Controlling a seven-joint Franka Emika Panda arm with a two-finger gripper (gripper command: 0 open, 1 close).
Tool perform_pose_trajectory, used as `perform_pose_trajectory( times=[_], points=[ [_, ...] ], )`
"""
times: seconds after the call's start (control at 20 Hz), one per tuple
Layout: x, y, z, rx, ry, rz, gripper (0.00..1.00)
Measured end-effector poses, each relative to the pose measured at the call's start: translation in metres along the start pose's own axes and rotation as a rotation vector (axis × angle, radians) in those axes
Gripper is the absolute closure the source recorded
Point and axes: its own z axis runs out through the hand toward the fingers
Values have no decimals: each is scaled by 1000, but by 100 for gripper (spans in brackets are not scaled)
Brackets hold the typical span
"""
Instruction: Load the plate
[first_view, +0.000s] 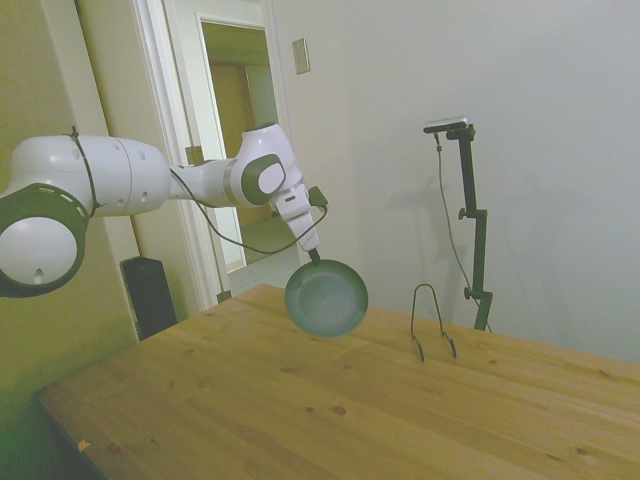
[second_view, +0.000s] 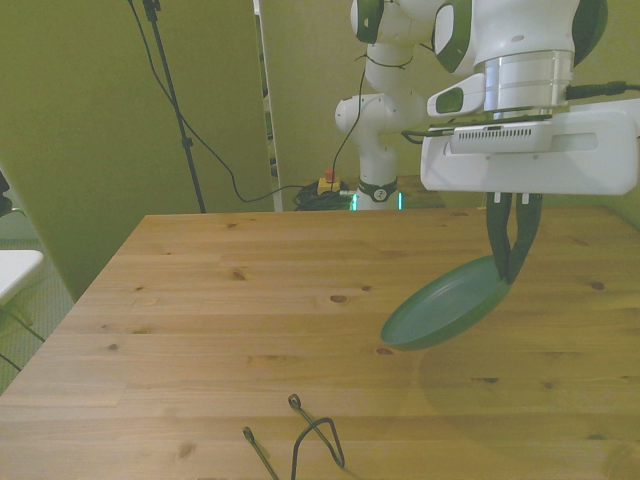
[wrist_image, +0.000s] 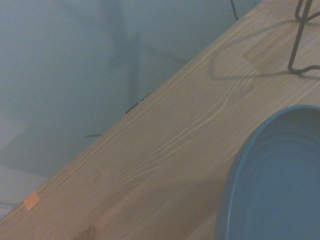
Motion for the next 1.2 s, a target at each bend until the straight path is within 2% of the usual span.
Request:
perform_pose_trajectory(
  times=[0.3, 0.5, 0.65, 0.95, 1.2],
  points=[
    [2, -3, -3, 8, -23, 15, 100],
    [26, -13, 0, 35, -28, 61, 100],
    [47, -22, 2, 72, -22, 100, 100],
    [84, -37, -20, 172, -53, 189, 100],
    [111, -41, -24, 224, -93, 259, 100]
  ],
)
